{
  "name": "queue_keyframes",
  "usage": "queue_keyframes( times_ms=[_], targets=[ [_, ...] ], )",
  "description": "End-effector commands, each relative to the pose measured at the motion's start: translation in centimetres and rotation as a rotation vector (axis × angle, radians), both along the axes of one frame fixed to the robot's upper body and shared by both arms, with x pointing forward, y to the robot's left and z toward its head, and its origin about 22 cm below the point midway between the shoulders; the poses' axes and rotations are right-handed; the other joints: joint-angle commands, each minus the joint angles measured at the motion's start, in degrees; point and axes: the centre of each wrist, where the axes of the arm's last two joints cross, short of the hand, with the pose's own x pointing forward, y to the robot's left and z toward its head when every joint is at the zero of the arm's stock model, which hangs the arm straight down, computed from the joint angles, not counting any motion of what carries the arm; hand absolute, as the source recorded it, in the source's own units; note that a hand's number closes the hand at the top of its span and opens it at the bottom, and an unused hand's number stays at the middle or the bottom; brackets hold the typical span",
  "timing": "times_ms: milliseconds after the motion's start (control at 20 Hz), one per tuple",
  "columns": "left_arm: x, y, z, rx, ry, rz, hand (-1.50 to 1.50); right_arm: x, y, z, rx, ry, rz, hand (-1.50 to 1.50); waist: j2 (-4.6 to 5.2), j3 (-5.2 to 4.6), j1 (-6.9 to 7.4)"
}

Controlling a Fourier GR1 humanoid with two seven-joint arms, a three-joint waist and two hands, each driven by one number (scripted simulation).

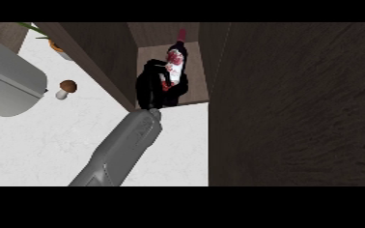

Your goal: Pick up the wine, place it into the cabinet and close the cabinet

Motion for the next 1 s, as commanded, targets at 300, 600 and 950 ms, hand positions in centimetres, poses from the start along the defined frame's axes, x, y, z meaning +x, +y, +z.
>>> queue_keyframes(
  times_ms=[300,600,950],
  targets=[
    [4.9,-0.8,3.6,0.151,-0.009,0.026,-1.5,-0.3,-0.9,0.8,0.025,-0.023,0.034,-1.5,1.01,-0.18,-0.54],
    [5.4,0.3,2.9,0.199,0.04,0.027,-1.5,-1.2,-0.1,1.2,0.031,-0.021,0.01,-1.5,0.8,-0.27,0.32],
    [5.3,0.4,2.7,0.13,0.014,0.042,-1.5,-1.1,-0.7,1.3,0.024,-0.009,0.048,-1.5,0.92,-0.31,-0.52]
  ],
)
